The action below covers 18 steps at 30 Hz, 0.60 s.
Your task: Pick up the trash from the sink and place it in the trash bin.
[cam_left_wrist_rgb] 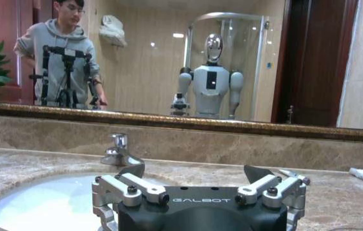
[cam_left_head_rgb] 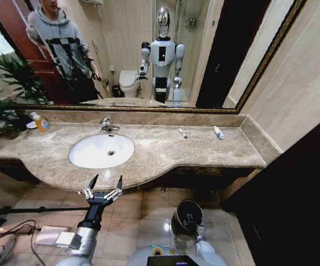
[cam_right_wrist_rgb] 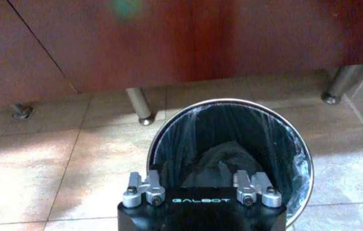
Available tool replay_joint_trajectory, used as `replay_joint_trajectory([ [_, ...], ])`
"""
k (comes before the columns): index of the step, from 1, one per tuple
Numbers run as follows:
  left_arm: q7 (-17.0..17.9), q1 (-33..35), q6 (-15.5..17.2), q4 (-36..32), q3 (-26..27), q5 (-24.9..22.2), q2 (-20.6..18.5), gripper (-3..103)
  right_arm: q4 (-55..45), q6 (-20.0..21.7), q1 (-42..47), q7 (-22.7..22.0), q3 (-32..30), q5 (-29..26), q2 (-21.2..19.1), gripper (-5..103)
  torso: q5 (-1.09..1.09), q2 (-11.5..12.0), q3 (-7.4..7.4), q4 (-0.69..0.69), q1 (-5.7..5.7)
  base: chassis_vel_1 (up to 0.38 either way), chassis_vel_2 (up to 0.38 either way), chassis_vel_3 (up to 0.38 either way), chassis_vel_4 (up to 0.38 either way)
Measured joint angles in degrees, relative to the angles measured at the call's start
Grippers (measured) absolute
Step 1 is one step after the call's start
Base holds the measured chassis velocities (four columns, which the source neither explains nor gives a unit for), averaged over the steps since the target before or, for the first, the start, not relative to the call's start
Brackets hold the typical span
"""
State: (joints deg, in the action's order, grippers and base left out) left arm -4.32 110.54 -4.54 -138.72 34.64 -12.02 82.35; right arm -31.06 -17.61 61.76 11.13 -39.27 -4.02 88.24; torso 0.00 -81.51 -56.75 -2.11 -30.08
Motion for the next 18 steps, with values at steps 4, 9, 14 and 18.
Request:
replay_joint_trajectory([
  [4, 0.0, 0.0, 0.0, 0.0, 0.0, 0.0, 0.0, 100, -2.2, 0.0, 1.4, 0.0, 0.0, -0.2, 0.0, 76, 0.00, 0.0, 0.00, 0.00, 0.00, 0.000, 0.000, 0.000, 0.000],
  [9, 0.0, 0.0, 0.0, 0.0, 0.0, 0.0, 0.0, 100, -5.5, 0.3, 4.0, -0.2, -0.1, -0.5, 0.2, 96, 0.00, 0.0, 0.00, 0.00, 0.00, 0.000, 0.000, 0.000, 0.000],
  [14, 0.0, 0.0, 0.0, 0.0, 0.0, 0.0, 0.0, 100, -12.8, 0.9, 8.8, -2.2, -0.1, -1.1, 1.0, 100, 0.01, 0.0, 0.00, 0.00, 0.00, 0.000, 0.000, 0.000, 0.000],
  [18, 0.0, 0.0, 0.0, 0.0, 0.0, 0.0, 0.0, 100, -20.1, 1.2, 13.1, -3.4, -0.1, -0.9, 1.5, 100, 0.01, 0.0, 0.00, 0.00, 0.00, 0.000, 0.000, 0.000, 0.000],
])
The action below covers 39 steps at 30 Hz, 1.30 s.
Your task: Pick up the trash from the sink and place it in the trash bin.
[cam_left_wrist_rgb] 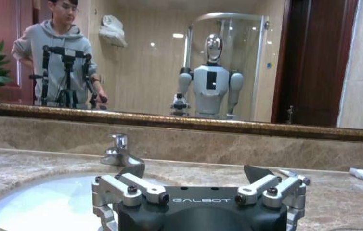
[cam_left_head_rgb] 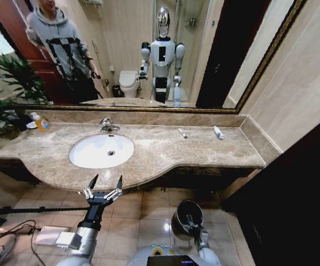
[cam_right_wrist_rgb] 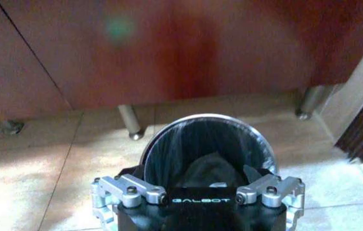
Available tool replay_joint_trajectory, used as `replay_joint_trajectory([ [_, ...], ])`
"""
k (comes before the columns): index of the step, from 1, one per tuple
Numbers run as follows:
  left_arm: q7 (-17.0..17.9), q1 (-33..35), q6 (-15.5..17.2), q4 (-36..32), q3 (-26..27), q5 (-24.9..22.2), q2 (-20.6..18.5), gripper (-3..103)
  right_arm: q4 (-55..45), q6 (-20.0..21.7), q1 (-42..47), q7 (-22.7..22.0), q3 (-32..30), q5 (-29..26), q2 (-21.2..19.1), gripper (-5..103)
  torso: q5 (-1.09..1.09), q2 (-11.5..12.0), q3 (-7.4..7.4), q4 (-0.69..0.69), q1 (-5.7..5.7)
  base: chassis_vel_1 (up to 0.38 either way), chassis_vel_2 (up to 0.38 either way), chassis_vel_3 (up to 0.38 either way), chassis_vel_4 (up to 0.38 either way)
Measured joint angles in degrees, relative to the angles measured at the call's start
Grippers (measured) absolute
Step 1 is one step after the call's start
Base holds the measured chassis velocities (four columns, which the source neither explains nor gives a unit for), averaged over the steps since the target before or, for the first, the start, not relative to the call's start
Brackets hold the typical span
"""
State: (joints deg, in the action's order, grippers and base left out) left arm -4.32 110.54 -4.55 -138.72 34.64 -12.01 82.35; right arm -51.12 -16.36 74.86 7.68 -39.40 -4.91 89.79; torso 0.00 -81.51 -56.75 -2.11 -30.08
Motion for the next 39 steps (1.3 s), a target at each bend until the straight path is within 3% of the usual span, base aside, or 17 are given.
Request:
replay_joint_trajectory([
  [8, 0.0, 0.0, 0.0, 0.0, 0.0, 0.0, 0.0, 100, -24.9, -0.9, 10.8, -1.3, -0.7, -2.1, 0.3, 100, -0.01, 0.0, 0.00, 0.00, 0.00, 0.000, 0.000, 0.000, 0.000],
  [16, 0.0, 0.0, 0.0, 0.0, 0.0, 0.0, 0.0, 100, -39.2, 0.4, 17.4, -2.1, -0.7, -5.8, 0.5, 100, -0.01, 0.0, 0.00, 0.00, 0.00, 0.000, 0.000, 0.000, 0.000],
  [25, 0.0, 0.0, 0.0, 0.0, 0.0, 0.0, 0.0, 100, -60.6, 5.6, 23.4, -4.9, -2.1, -11.3, -0.8, 100, -0.01, 0.0, 0.00, 0.00, 0.00, 0.000, 0.000, 0.000, 0.000],
  [31, 0.0, 0.0, 0.0, 0.0, 0.0, 0.0, 0.0, 100, -64.2, 7.5, 19.5, -5.5, -3.0, -9.8, -2.6, 100, 0.00, 0.0, 0.00, 0.00, 0.00, 0.000, 0.000, 0.000, 0.000],
  [39, 0.0, 0.0, 0.0, 0.0, 0.0, 0.0, 0.0, 100, -62.8, 12.6, 9.3, -6.1, -1.8, -9.9, -8.2, 100, 0.01, 0.0, -0.01, -0.01, 0.00, 0.000, 0.000, 0.000, 0.000],
])
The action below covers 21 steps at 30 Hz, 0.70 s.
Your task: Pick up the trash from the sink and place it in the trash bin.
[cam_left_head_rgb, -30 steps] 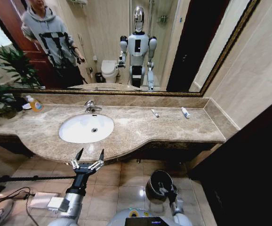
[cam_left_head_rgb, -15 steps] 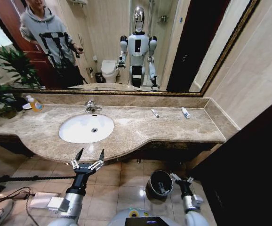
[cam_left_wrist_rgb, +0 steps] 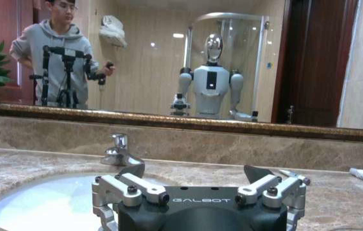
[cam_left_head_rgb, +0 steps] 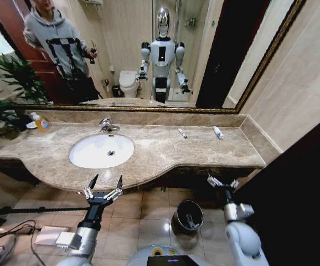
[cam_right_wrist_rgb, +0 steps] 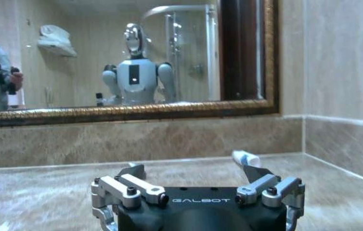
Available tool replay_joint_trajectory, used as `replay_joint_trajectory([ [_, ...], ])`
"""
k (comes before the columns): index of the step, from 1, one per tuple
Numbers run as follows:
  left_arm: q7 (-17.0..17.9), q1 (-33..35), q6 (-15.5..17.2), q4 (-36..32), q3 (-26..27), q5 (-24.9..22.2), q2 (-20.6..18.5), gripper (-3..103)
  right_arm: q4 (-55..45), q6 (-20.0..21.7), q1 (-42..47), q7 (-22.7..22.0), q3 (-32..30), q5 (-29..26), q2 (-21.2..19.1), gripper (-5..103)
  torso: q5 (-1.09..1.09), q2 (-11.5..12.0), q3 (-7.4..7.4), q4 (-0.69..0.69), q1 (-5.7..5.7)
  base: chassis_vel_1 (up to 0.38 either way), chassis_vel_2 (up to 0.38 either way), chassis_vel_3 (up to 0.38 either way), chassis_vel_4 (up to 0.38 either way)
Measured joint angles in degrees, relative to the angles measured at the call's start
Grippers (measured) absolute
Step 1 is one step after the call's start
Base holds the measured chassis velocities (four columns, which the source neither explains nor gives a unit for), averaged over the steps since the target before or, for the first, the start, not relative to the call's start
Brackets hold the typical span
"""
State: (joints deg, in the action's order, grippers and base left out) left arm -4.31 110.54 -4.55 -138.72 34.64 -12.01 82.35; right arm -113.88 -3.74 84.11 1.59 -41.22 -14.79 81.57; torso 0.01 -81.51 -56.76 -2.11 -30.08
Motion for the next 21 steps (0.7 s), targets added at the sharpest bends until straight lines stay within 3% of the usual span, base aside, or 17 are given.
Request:
replay_joint_trajectory([
  [8, 0.0, 0.0, 0.0, 0.0, 0.0, 0.0, 0.0, 100, 8.7, 3.2, -12.1, 0.1, 2.7, 0.1, -5.1, 100, 0.00, 0.0, 0.00, 0.00, 0.00, 0.000, 0.000, 0.000, 0.000],
  [14, 0.0, 0.0, 0.0, 0.0, 0.0, 0.0, 0.0, 100, 16.4, 9.8, -22.5, -0.4, 4.2, -0.9, -10.8, 100, -0.02, 0.0, 0.00, 0.00, -0.01, 0.000, 0.000, 0.000, 0.000],
  [21, 0.0, 0.0, 0.0, 0.0, 0.0, 0.0, 0.0, 100, 24.4, 12.4, -29.8, -0.4, 6.9, -1.6, -13.1, 100, 0.00, 0.0, 0.00, 0.00, -0.01, 0.000, 0.000, 0.000, 0.000],
])
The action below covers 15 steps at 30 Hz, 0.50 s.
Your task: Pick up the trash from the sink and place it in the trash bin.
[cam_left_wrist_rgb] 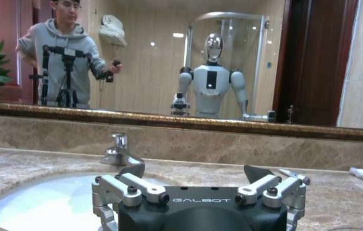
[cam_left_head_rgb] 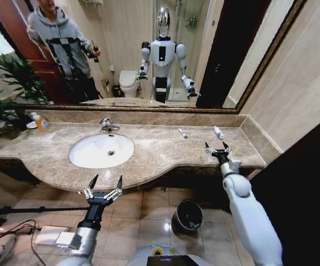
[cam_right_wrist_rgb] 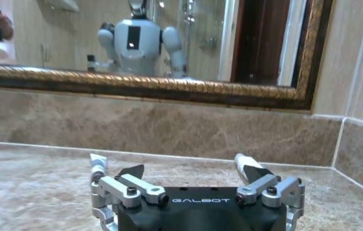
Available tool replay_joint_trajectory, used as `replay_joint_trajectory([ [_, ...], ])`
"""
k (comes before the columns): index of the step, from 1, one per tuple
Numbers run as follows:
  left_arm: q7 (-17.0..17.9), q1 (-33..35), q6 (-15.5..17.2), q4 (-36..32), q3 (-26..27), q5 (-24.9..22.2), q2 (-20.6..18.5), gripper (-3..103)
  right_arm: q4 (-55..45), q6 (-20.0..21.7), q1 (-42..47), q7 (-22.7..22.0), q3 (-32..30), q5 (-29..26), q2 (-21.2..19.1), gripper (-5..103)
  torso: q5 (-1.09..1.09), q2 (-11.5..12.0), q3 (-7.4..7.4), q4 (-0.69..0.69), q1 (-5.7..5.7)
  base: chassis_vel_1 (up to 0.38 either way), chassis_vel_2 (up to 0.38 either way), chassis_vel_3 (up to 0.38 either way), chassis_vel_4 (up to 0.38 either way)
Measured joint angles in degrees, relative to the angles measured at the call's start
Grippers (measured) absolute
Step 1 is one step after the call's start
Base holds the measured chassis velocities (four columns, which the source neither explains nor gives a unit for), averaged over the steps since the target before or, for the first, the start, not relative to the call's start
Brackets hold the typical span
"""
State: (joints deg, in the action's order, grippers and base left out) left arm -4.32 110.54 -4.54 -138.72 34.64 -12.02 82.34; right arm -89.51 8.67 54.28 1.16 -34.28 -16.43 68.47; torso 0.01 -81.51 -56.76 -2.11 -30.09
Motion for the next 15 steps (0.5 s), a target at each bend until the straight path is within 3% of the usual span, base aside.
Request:
replay_joint_trajectory([
  [15, 0.0, 0.0, 0.0, 0.0, 0.0, 0.0, 0.0, 100, 16.5, -1.0, -14.9, 0.6, 1.6, 3.3, 0.2, 100, -0.01, 0.0, 0.00, 0.00, 0.00, 0.000, 0.000, 0.000, 0.000],
])
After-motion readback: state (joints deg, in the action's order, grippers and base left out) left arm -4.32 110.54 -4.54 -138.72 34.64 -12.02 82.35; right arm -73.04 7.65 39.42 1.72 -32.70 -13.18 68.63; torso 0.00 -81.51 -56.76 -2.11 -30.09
